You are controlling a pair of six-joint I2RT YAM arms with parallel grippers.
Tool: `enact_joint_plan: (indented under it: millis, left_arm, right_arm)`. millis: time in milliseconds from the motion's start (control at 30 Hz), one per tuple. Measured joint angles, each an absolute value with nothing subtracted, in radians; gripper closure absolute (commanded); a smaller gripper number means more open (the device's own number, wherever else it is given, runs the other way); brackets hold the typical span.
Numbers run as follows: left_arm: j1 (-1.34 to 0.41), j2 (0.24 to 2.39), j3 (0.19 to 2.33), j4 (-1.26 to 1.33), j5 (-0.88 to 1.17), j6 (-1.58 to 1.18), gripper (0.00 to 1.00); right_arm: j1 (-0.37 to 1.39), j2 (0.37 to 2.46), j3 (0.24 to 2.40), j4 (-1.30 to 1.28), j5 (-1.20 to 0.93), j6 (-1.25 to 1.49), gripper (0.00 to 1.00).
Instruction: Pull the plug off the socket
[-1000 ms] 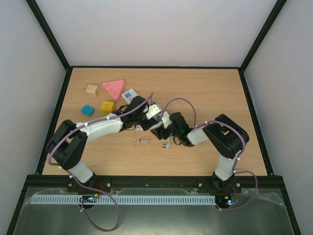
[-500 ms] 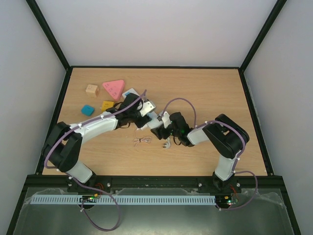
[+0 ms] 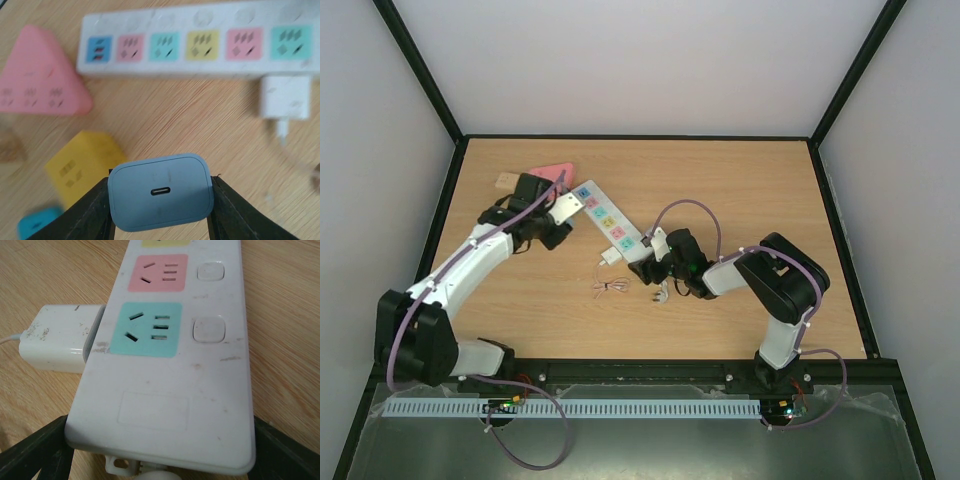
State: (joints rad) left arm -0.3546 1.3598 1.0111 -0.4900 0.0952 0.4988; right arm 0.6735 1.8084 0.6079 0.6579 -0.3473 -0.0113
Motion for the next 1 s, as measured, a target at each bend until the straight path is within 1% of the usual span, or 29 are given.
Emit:
enact_joint_plan:
  millis: [300,500,800,1000]
  left_arm:
    - [-0.17,1.32,1.015,-0.641,-0.068,0.753,0.69]
    - [-0.075,1.331,1.014,-0.664,-0.179,0.913,0.66]
    - [0.028,1.49,1.012,-0.657,-0.284,1.034,0.62]
    - [0.055,1.554,1.011,-0.636,-0.328,1.061,0.6]
  right_arm:
    - [0.672,1.808,0.609,0.656,-0.348,-0.012,0.44]
    - [0.668,1.808,0.609,0.656,-0.352,-0.011,0.44]
    - [0.661,1.808,0.609,0.655,-0.356,-0.011,0.44]
    - [0.661,1.808,0.609,0.655,-0.356,-0.011,0.44]
